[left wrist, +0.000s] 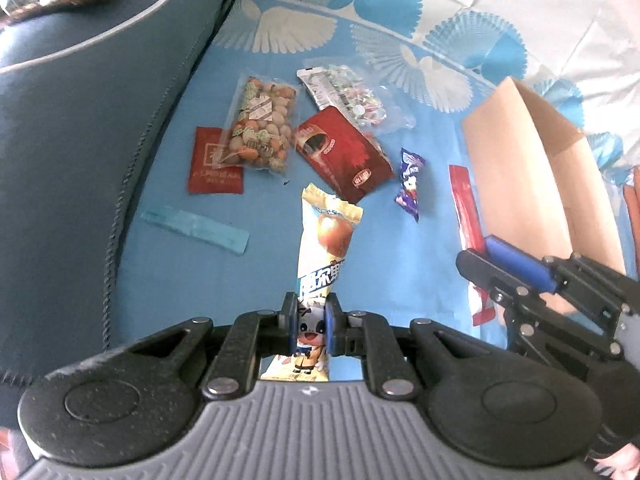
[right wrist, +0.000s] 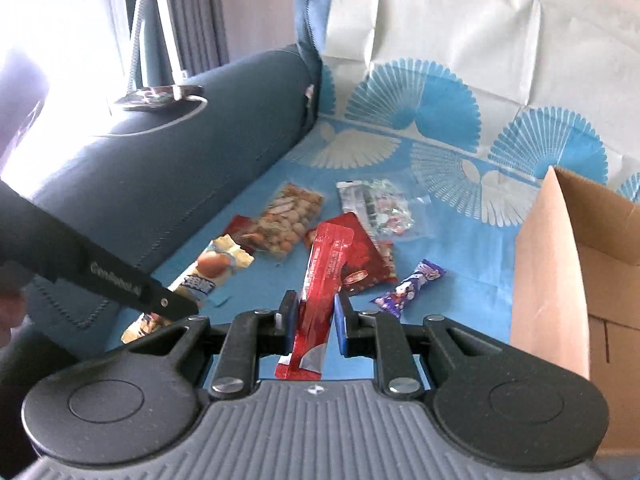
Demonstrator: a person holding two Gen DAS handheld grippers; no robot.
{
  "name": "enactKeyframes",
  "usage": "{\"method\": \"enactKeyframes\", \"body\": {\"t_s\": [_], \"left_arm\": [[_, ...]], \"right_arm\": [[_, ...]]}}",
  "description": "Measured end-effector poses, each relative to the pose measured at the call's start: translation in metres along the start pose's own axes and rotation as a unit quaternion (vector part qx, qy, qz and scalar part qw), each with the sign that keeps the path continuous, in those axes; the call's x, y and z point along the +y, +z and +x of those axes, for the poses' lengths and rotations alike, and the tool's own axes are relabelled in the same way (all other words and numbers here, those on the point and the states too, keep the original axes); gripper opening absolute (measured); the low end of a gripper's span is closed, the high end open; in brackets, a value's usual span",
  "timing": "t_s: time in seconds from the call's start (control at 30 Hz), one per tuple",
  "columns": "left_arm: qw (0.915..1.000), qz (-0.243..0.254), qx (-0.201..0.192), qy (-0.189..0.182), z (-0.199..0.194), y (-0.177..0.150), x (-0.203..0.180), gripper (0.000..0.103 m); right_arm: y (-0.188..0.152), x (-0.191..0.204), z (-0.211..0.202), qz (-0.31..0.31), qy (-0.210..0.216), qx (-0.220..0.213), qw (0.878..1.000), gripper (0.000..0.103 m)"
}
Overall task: Organize snacks
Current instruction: 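Lift both held snacks and carry them over the open cardboard box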
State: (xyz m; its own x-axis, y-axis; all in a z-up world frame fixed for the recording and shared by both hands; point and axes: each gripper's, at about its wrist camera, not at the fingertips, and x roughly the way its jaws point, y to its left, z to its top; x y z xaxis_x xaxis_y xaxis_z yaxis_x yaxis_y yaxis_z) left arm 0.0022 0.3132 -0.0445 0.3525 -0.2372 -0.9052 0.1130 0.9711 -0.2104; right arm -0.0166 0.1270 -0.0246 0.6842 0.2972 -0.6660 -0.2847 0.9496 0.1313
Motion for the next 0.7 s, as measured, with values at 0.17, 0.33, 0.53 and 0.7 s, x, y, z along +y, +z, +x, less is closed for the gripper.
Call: {"method": "enactKeyframes", "body": {"t_s": [0.17,0.33,0.53,0.7], "left_arm": [[0.9997,0.015,-0.018,0.011,-0.025,-0.026,-0.004,0.014],[0.9987,0.026,-0.041,0.015,-0.047,-0.042,-0.006,0.014],[0.9973,0.031,-0.065,0.014,-0.068,-0.054,-0.011,0.014],[0.9963,0.036,-0.078,0.011,-0.081,-0.062,-0.015,0.014]], "right_arm": [[-0.007,0.018,-0.029,-0.007,0.003,0.004,1.0,0.021],[-0.014,0.026,-0.049,-0.007,-0.006,0.005,1.0,0.021],[-0.021,0.032,-0.069,-0.005,-0.014,-0.001,1.0,0.021],[-0.023,0.037,-0.081,-0.006,-0.015,-0.01,1.0,0.021]]}}
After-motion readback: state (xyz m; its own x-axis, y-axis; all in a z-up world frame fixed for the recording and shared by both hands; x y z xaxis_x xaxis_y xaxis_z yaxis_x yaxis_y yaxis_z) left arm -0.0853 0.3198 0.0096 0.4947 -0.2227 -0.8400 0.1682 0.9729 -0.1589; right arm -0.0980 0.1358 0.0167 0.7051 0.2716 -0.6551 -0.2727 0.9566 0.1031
